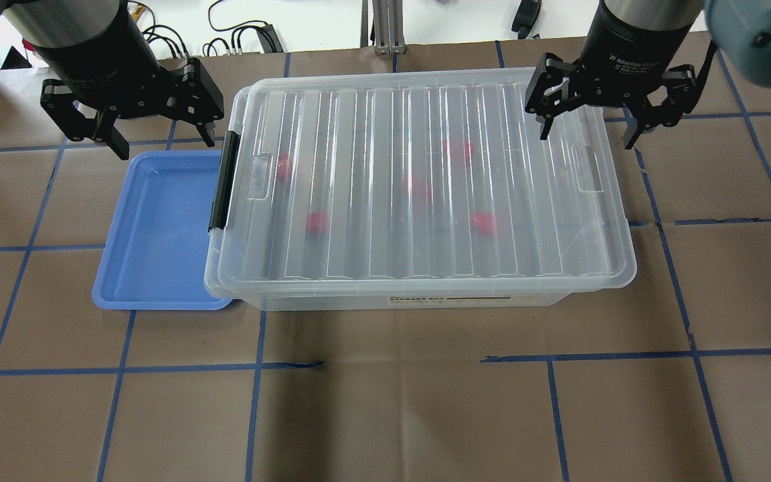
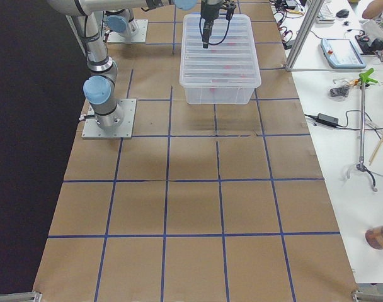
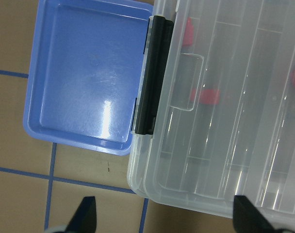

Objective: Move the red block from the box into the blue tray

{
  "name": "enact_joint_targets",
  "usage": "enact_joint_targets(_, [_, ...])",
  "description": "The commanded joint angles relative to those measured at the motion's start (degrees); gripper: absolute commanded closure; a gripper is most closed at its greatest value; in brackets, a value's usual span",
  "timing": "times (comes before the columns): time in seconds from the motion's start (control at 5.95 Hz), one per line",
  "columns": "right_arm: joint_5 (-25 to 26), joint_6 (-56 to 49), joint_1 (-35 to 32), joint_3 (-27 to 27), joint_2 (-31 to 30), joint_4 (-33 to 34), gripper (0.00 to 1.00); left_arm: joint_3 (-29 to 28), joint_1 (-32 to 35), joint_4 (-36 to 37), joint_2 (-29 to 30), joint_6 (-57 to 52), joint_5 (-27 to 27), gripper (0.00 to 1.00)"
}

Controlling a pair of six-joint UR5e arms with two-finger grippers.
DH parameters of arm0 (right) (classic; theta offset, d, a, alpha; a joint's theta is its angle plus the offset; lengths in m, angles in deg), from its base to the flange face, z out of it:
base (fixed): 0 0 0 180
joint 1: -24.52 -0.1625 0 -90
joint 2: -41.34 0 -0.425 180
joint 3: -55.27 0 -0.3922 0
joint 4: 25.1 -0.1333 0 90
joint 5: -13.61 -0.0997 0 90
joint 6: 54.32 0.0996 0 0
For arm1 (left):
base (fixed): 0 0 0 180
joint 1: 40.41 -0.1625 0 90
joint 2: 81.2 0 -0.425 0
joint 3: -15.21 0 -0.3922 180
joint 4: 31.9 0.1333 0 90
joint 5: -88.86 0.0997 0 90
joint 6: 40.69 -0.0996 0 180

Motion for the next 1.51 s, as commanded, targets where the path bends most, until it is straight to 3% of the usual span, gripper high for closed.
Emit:
enact_joint_targets(0.0, [-0.11,0.00,0.00,0.00,0.03,0.00,0.00,0.00,0.00,0.00,0.00,0.00,0.00,0.02])
enact_joint_targets(0.5, [-0.11,-0.35,2.01,0.00,0.12,-0.09,0.00,0.00,0.09,0.00,0.00,0.00,0.00,0.02])
enact_joint_targets(0.84, [-0.12,-13.54,10.58,-0.26,0.29,0.61,0.00,0.00,0.09,0.00,0.00,0.00,0.00,0.02])
enact_joint_targets(1.18, [-0.38,-17.58,15.37,-4.55,1.43,2.10,0.00,0.00,0.00,0.00,0.00,0.00,0.00,0.02])
enact_joint_targets(1.35, [-0.21,-18.01,15.55,-8.05,2.92,8.03,0.00,0.00,0.09,0.00,0.00,0.00,0.00,0.02])
